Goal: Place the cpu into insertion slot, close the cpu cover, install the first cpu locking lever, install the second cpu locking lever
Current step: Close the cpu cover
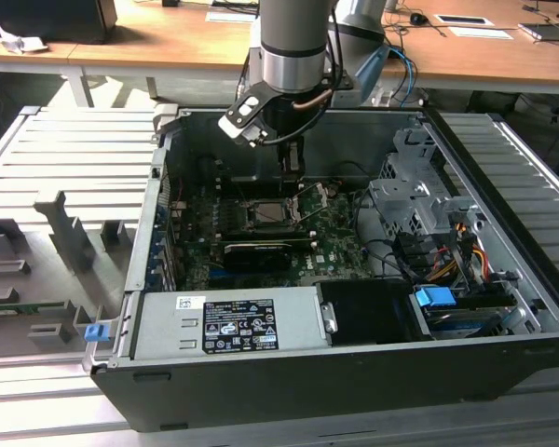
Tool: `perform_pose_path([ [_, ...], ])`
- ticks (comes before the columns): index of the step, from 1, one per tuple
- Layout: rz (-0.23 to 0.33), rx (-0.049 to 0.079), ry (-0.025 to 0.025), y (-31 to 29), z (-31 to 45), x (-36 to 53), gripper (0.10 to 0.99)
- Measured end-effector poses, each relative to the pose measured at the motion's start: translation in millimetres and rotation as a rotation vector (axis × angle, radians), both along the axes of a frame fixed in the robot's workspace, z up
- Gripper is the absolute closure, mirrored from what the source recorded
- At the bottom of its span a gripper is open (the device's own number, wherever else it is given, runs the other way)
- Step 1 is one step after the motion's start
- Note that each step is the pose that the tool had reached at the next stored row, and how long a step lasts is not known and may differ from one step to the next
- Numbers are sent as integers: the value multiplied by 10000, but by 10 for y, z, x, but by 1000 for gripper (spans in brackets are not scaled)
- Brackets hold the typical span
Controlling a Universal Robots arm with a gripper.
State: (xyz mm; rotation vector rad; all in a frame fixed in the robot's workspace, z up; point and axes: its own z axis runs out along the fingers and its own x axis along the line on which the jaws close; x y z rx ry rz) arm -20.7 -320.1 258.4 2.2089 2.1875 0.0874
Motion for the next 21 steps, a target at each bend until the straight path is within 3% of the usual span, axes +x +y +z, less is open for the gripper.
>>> perform_pose_path([
  [21, 0, -2, 1, 0, 29, 8, 980],
])
